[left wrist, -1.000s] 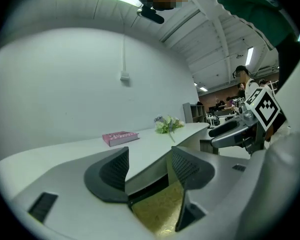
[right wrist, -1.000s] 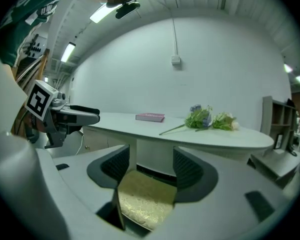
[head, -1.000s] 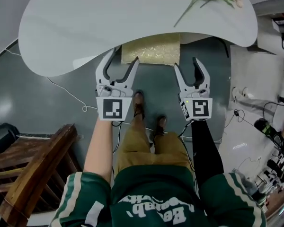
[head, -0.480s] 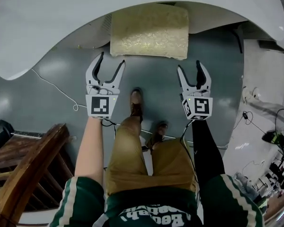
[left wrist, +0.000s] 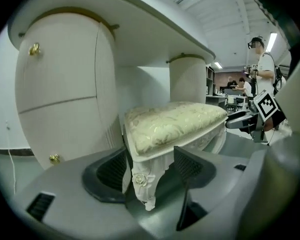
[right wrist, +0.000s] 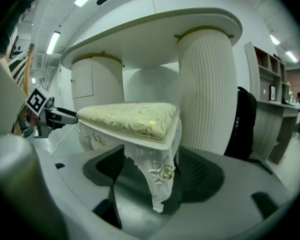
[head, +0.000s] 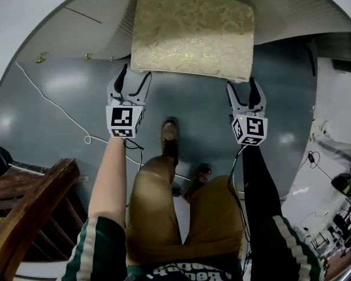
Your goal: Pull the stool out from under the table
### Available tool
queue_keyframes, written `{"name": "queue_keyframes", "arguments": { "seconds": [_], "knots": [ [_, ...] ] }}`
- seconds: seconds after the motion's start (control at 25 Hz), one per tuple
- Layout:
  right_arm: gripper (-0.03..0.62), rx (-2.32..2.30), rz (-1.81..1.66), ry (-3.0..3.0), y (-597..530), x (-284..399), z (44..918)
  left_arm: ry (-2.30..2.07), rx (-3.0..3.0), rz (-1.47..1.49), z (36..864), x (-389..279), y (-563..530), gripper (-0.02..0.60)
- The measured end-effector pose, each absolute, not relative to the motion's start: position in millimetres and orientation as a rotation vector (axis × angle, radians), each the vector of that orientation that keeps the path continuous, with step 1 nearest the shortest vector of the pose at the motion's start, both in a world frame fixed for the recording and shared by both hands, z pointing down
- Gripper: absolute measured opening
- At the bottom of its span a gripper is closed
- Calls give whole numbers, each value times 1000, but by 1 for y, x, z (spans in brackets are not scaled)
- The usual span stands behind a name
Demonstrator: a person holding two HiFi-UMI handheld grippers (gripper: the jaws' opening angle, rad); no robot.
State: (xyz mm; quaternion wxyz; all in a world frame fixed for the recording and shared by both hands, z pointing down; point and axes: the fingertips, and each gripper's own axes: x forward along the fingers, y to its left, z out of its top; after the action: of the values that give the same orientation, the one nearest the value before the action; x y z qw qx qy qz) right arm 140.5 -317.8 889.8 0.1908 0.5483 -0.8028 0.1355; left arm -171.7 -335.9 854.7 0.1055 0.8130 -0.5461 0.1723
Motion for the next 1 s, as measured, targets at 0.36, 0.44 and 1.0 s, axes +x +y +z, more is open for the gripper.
{"name": "queue_keyframes", "arguments": {
  "seconds": [0.36, 0.44, 1.0],
  "knots": [
    [297, 1390, 269, -2293, -336, 123, 902, -1449, 2443, 566, 887, -168, -359, 300],
    [288, 1393, 270, -2284, -335, 124, 902, -1437, 2440, 566, 887, -168, -359, 288],
    [287, 1333, 352, -2247, -286, 131, 902, -1410, 2393, 604, 886, -163, -300, 264]
  ]
}}
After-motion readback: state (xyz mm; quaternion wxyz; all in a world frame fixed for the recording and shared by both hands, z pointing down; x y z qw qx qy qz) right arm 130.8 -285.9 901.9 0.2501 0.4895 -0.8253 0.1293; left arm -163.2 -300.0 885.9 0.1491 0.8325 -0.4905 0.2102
